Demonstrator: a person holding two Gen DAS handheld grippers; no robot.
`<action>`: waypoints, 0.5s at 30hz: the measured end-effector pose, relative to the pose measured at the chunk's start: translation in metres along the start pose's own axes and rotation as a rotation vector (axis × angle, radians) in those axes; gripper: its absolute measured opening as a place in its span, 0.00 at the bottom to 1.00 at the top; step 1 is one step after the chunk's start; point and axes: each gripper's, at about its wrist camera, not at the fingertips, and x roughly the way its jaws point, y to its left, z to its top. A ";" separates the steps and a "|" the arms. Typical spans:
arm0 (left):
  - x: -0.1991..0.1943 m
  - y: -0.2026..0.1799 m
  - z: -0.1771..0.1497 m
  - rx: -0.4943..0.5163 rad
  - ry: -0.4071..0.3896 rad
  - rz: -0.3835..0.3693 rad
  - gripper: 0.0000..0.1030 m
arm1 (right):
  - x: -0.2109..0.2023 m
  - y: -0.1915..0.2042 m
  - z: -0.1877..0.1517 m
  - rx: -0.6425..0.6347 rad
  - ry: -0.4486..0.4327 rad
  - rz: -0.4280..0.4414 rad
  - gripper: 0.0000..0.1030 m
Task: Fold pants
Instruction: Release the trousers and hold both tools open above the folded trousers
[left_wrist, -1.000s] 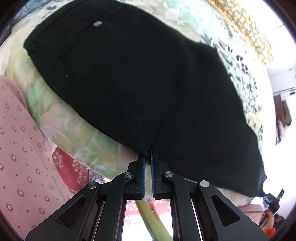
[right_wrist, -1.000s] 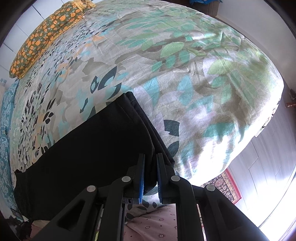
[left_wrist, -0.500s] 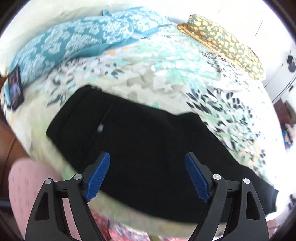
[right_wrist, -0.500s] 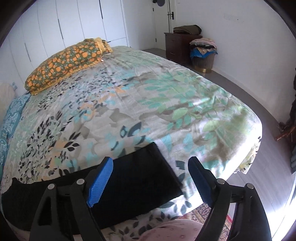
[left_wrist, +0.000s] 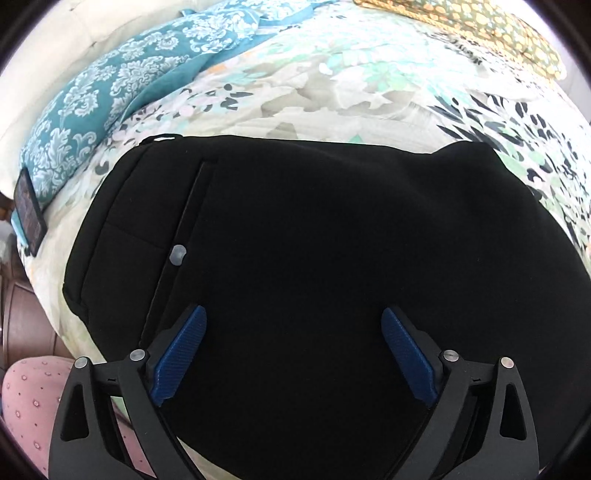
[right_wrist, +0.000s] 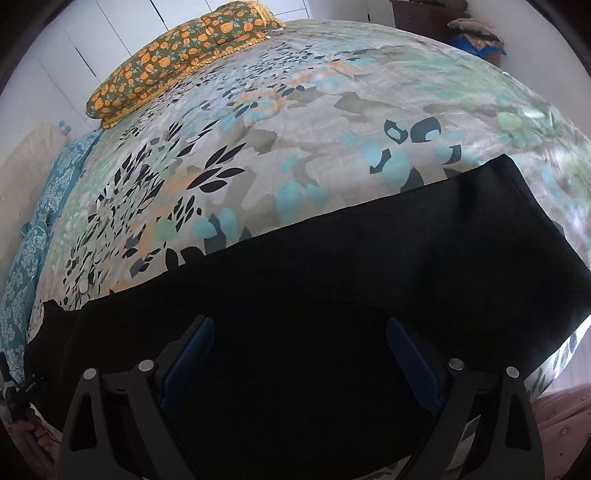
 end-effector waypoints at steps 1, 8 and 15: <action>0.000 -0.001 0.001 -0.003 0.002 0.000 0.94 | 0.000 0.000 -0.002 -0.006 -0.008 0.007 0.96; -0.038 -0.010 0.002 -0.014 -0.160 -0.101 0.94 | 0.006 0.014 -0.003 -0.091 0.008 -0.067 1.00; -0.021 -0.018 0.005 0.001 -0.123 -0.089 0.94 | 0.009 0.017 -0.004 -0.114 0.014 -0.107 1.00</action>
